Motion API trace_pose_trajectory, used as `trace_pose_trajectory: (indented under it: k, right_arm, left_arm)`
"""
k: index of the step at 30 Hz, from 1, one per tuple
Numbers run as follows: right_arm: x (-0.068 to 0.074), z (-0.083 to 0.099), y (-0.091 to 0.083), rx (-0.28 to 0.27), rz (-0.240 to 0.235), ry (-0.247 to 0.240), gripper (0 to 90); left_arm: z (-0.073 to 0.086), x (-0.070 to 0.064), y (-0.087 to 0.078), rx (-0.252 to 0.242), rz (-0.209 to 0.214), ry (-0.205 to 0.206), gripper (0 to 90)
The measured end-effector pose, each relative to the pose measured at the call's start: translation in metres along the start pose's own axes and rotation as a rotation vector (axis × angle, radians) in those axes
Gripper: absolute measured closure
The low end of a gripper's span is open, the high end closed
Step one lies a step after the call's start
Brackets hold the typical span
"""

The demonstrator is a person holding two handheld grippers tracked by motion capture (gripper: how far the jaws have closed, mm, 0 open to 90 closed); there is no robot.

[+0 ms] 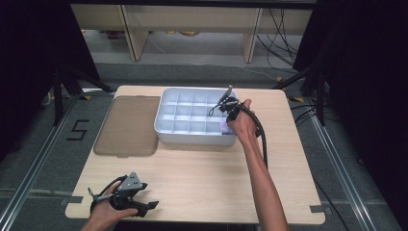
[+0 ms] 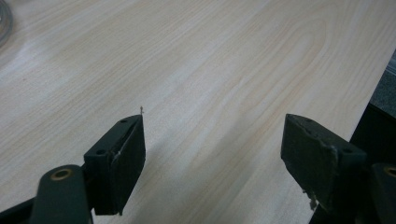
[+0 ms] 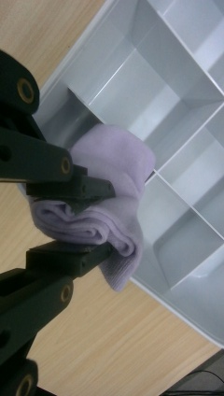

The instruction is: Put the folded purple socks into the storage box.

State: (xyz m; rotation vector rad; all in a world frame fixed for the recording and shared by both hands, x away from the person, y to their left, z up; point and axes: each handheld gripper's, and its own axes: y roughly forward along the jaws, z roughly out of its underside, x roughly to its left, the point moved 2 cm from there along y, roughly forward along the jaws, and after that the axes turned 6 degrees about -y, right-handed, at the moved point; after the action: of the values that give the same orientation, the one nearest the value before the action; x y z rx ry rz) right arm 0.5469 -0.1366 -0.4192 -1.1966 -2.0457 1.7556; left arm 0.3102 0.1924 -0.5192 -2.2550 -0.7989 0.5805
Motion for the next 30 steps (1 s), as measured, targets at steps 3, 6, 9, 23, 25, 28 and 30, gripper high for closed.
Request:
trace_pose_trajectory:
  k: [3, 6, 9, 23, 25, 28, 30]
  right_arm:
    - [0.004, 0.001, 0.006, 0.010, -0.002, -0.016, 72.1]
    - [0.008, 0.003, 0.013, 0.021, -0.004, -0.032, 72.1]
    - [0.012, 0.004, 0.018, 0.025, -0.013, -0.034, 71.4]
    - [-0.004, 0.008, -0.004, -0.127, -0.119, 0.086, 74.1]
    - [-0.007, 0.010, 0.004, -0.104, -0.110, 0.077, 79.9]
    - [-0.005, 0.011, 0.017, -0.086, -0.125, 0.081, 83.2]
    - [-0.001, 0.011, 0.024, -0.073, -0.139, 0.079, 84.0]
  left_arm:
    - [0.000, 0.000, 0.001, 0.000, 0.000, 0.006, 21.5]
    - [0.000, 0.000, 0.001, 0.001, 0.009, 0.017, 21.5]
    - [0.000, 0.000, 0.001, 0.004, 0.012, 0.022, 21.5]
    - [0.000, -0.001, 0.002, 0.000, 0.013, 0.015, 21.5]
    - [0.000, -0.001, 0.002, 0.007, 0.011, 0.016, 21.5]
    - [0.000, -0.001, 0.002, 0.009, 0.007, 0.013, 21.5]
    - [0.000, -0.001, 0.002, 0.011, 0.016, 0.023, 21.5]
